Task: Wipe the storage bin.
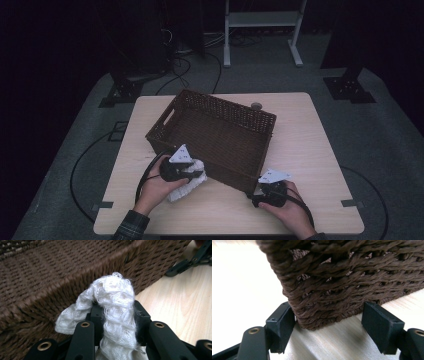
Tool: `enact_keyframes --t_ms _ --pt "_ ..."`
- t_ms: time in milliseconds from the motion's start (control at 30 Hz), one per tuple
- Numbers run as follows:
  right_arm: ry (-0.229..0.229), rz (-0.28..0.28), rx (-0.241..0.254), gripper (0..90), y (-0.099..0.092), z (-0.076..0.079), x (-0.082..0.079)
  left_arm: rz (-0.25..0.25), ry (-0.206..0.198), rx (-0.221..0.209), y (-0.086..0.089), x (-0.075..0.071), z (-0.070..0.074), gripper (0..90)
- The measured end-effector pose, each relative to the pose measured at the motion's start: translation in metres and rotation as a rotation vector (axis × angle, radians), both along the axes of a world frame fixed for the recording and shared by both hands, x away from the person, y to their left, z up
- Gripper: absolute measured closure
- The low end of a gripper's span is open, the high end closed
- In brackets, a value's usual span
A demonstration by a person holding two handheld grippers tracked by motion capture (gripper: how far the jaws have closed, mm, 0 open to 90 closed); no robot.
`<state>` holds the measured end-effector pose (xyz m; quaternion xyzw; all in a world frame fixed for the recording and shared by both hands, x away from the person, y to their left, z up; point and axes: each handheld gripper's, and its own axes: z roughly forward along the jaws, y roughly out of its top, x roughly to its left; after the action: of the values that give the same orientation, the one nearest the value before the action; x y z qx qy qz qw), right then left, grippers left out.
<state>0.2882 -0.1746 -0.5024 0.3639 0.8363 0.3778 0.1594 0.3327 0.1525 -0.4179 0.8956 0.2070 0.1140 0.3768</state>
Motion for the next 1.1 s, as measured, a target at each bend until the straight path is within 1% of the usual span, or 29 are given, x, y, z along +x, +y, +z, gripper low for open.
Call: enact_keyframes --t_ms 67,167,200,267,367,467,600,667,700,867,900,1100 --pt "0.0 0.0 0.0 26.4 0.0 0.0 0.0 -0.002 -0.005 -0.004 0.0 -0.001 0.003 68.3" --pt "0.002 -0.002 0.002 26.4 0.0 0.0 0.0 -0.005 -0.016 -0.036 0.002 -0.002 0.009 68.3" --pt "0.002 -0.001 0.001 26.4 0.0 0.0 0.0 -0.003 -0.021 -0.055 0.002 -0.003 0.012 68.3" --pt "0.001 0.001 -0.001 26.4 0.0 0.0 0.0 -0.004 -0.034 -0.072 0.004 -0.005 0.018 68.3" --pt "0.002 -0.002 0.002 26.4 0.0 0.0 0.0 0.001 -0.045 -0.106 0.004 -0.006 0.022 68.2" --pt "0.002 -0.001 0.001 26.4 0.0 0.0 0.0 -0.005 -0.043 -0.106 0.001 -0.006 0.022 68.2" --pt "0.002 -0.002 0.002 26.4 0.0 0.0 0.0 -0.01 -0.022 -0.108 -0.001 -0.004 0.018 68.3" --pt "0.002 -0.002 0.002 26.4 0.0 0.0 0.0 -0.012 -0.022 -0.101 -0.001 -0.004 0.018 68.3" --pt "0.002 -0.002 0.002 26.4 0.0 0.0 0.0 -0.015 -0.014 -0.095 -0.003 -0.004 0.016 68.3" --pt "0.001 0.0 0.0 26.4 0.0 0.0 0.0 -0.025 -0.001 -0.081 -0.007 -0.003 0.01 68.3" --pt "0.001 0.0 -0.001 26.4 0.0 0.0 0.0 -0.026 0.003 -0.083 -0.008 -0.003 0.009 68.4" --pt "0.001 -0.001 0.001 26.4 0.0 0.0 0.0 -0.035 0.029 -0.058 -0.012 -0.001 0.0 68.6"
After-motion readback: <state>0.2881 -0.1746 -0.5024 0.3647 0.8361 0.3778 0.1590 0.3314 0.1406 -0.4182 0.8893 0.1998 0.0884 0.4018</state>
